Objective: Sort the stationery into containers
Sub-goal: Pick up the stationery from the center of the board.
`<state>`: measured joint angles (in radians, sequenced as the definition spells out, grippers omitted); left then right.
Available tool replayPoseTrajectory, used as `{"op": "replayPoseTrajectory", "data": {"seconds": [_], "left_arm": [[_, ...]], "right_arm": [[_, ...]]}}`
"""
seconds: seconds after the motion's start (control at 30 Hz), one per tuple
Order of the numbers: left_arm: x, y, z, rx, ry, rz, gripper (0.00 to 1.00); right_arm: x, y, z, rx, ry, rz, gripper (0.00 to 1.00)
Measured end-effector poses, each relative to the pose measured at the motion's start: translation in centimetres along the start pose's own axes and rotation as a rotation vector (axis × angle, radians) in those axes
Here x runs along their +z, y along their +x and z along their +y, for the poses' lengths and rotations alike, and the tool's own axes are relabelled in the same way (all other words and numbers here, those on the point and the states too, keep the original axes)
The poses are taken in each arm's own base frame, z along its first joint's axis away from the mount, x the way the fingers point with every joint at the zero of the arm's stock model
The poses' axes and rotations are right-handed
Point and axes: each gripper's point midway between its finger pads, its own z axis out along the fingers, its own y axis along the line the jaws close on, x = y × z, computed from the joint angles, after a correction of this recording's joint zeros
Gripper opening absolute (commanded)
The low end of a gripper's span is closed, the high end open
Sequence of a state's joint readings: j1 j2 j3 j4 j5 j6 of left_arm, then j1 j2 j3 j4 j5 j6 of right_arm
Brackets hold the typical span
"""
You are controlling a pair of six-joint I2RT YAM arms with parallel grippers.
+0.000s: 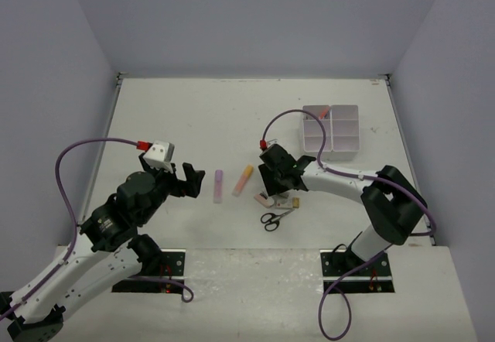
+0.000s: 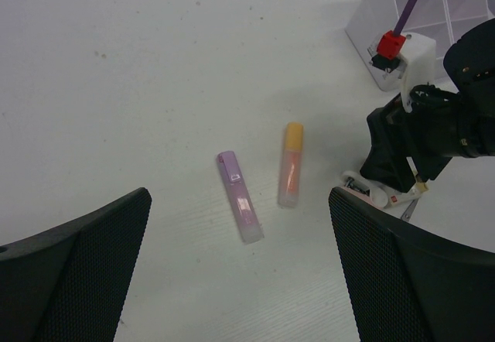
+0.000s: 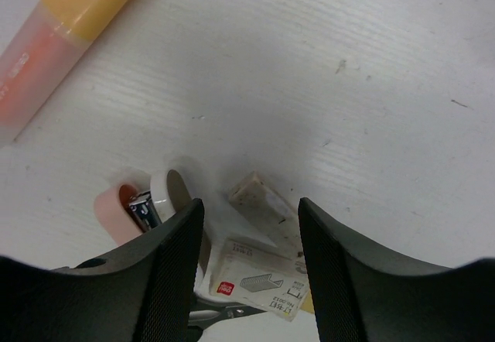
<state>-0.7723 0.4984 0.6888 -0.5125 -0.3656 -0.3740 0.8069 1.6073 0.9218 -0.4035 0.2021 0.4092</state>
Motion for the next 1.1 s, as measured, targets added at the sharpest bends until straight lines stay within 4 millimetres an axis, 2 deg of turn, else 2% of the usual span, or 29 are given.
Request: {"op": "replayPoseTrajectory", "data": {"seconds": [0.3,0.77,0.93,1.1], "left_arm": [[0.1,0.1,-0.1,0.002,0.002,0.006,1.00],[0.3,0.5,-0.3,0.007,0.012,0.023,1.00],[0.4,0.5,-0.4,0.008,0.012,0.027,1.00],[0.4,0.5,-0.4,0.008,0.014,0.027,1.00]], "right_arm": [[0.0,0.6,0.4,-0.023,-0.011,0.074,0.55],[0.8,1.2,-1.1,-0.037,0.062,0.165,0.53],[1.4,0.8,-1.8,-0.024,0.060,0.189,0.45],[1.4,0.6,-2.5,-0.026,0.066,0.202,0.29]]}}
